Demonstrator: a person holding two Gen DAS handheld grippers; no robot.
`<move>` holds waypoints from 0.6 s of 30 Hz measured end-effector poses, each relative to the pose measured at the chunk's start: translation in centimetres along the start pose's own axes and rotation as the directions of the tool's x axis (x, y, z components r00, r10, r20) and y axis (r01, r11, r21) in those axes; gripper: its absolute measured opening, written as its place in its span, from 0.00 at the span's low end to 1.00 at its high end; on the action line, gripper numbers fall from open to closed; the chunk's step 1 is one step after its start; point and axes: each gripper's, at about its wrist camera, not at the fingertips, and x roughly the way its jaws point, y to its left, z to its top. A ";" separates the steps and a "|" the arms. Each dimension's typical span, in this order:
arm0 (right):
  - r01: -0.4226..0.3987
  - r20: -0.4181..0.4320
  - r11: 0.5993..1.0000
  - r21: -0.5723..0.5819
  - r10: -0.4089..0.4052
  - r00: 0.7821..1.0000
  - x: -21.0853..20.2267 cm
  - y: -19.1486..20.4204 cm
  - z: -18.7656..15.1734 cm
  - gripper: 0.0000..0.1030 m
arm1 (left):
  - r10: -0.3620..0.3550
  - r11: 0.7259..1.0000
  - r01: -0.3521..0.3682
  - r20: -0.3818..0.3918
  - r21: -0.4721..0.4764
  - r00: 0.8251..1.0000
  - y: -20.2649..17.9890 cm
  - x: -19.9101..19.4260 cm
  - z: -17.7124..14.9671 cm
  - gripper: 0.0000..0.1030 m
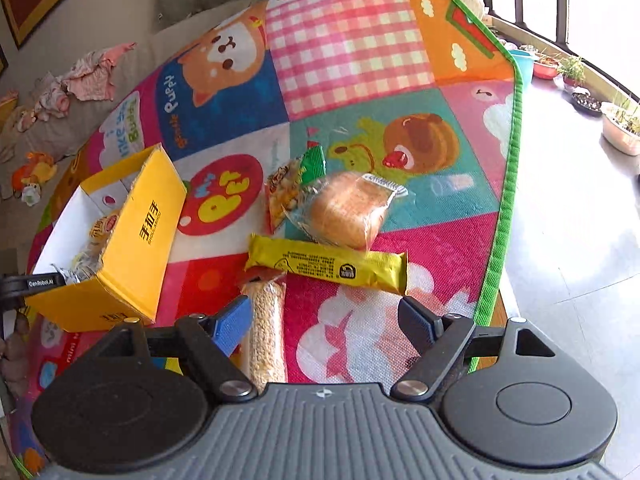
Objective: Organize objects
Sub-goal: 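Reach the right gripper to the wrapped bread roll and grasp it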
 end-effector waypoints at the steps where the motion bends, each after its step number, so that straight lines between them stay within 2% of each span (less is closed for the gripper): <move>1: 0.004 -0.002 1.000 -0.004 -0.004 1.000 0.1 0.1 -0.2 0.79 | -0.004 1.000 0.004 -0.011 -0.005 1.000 0.1 0.0 0.1 0.14; 6: 0.005 -0.011 1.000 -0.025 -0.005 1.000 0.4 0.6 -0.9 0.83 | -0.006 1.000 0.007 -0.045 0.006 0.999 0.2 -0.8 0.6 0.13; 11: 0.016 -0.006 0.998 -0.057 -0.017 1.000 0.5 1.0 -1.3 0.85 | -0.015 1.000 0.016 -0.039 0.016 0.999 0.0 -2.2 1.1 0.13; 18: -0.010 -0.009 0.995 -0.095 0.009 1.000 0.6 1.5 -2.4 0.85 | -0.017 1.000 0.018 -0.033 0.018 0.999 0.0 -2.4 0.5 0.12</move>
